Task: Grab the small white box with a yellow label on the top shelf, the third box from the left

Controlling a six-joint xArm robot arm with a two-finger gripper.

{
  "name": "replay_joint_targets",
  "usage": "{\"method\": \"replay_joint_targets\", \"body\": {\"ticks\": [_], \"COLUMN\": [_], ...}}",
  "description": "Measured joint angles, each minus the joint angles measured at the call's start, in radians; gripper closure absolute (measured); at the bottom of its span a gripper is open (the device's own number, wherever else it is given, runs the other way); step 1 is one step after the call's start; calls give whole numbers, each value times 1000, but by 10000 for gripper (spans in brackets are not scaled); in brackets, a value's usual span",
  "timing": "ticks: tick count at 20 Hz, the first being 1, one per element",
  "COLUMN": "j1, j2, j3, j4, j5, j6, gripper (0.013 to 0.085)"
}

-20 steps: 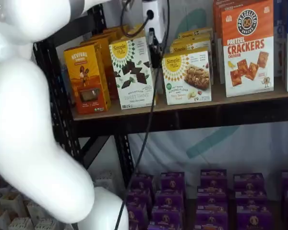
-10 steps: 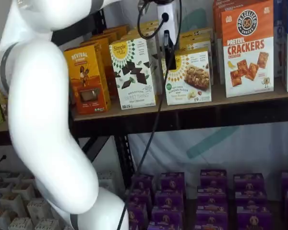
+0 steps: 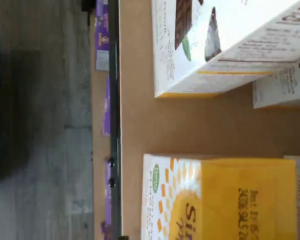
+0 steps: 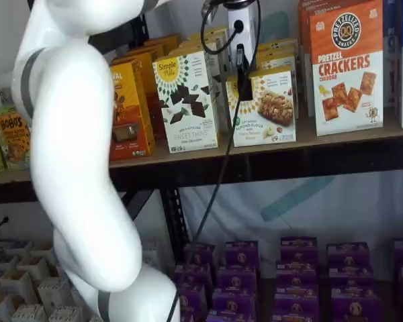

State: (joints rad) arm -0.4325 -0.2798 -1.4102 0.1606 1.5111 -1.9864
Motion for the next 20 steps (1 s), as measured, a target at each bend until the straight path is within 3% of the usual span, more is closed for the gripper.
{"method": "replay_joint_targets", "body": {"ticks": [8,16,20], "j1": [47,50,50], "j2": [78,94,97], "j3": [-96,-104,-105], "j4": [-113,-108,-106], "j5": [127,123,122], "j6": [41,45,45], "gripper": [130,130,250]}}
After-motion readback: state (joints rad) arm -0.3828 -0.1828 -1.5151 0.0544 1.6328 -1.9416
